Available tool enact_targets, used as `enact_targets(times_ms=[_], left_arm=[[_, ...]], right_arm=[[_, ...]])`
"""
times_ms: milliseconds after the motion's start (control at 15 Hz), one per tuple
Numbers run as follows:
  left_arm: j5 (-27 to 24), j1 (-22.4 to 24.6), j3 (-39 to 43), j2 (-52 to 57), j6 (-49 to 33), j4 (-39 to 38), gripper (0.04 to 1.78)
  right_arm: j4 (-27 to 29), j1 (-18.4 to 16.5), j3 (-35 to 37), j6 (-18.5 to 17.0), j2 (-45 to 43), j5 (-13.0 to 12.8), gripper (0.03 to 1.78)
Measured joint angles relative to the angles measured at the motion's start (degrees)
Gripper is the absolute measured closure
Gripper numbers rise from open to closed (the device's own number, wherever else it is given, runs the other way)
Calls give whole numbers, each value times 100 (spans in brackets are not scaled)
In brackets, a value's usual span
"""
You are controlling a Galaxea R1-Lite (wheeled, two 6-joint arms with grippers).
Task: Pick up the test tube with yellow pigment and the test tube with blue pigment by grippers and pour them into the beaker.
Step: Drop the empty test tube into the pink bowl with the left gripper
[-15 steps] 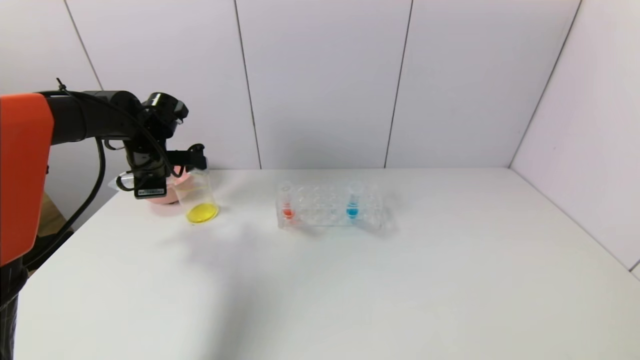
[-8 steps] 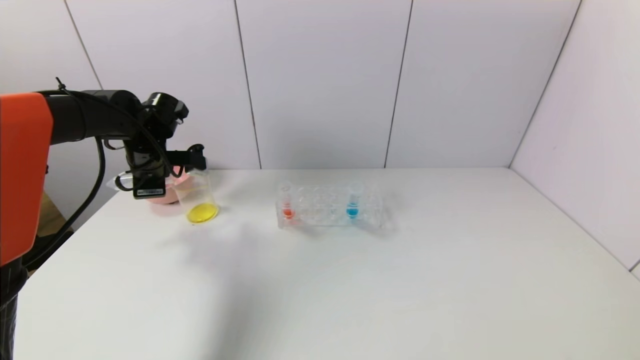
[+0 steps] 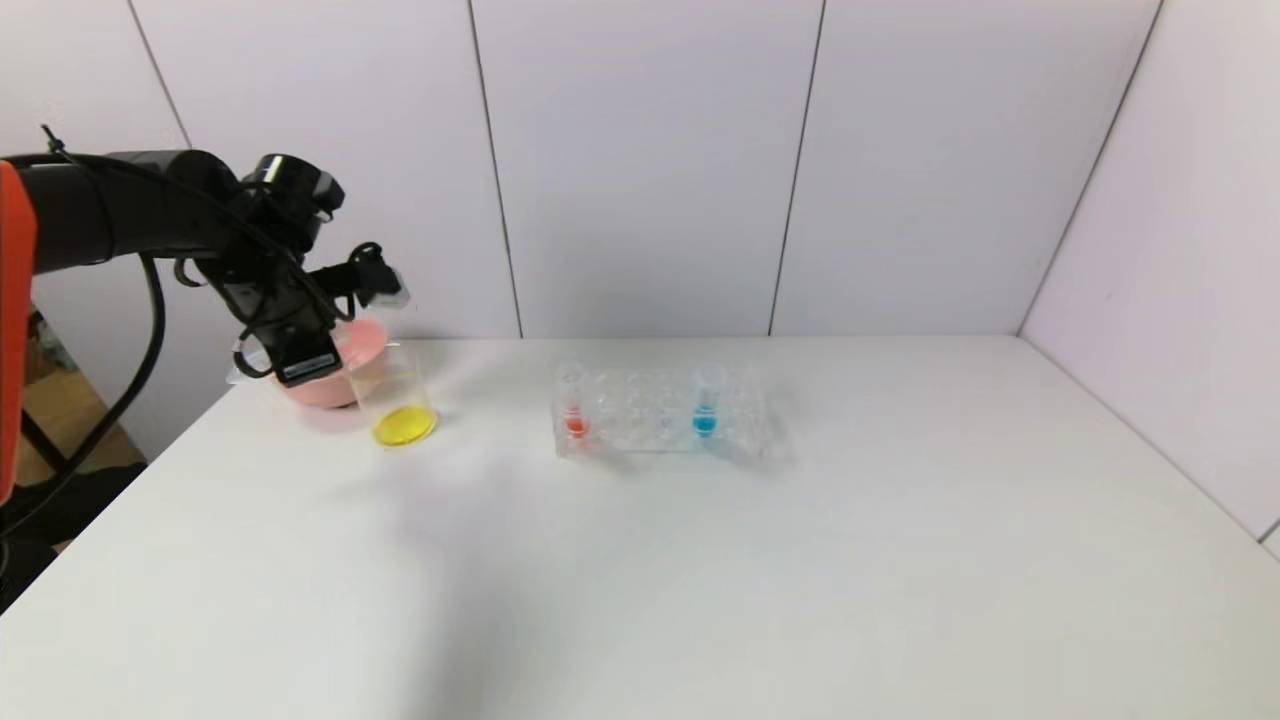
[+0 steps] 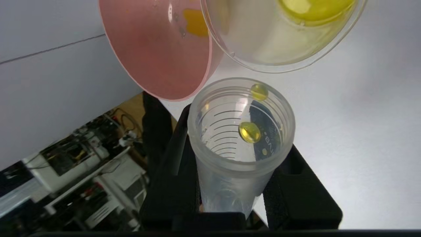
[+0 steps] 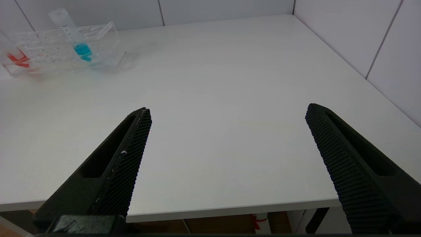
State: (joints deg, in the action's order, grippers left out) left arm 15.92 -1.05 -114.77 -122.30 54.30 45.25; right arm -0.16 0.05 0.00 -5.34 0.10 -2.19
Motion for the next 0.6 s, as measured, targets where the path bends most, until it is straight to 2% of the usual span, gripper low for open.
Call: enact_targets(times_ms=[267, 600], left_arm=[[-1696, 589, 35, 254, -1102, 4, 128], [-4585, 1570, 61, 450, -2065, -171, 128]], right_arm=[[0, 0, 0, 2, 0, 0, 10], [0, 0, 0, 0, 0, 0, 10]])
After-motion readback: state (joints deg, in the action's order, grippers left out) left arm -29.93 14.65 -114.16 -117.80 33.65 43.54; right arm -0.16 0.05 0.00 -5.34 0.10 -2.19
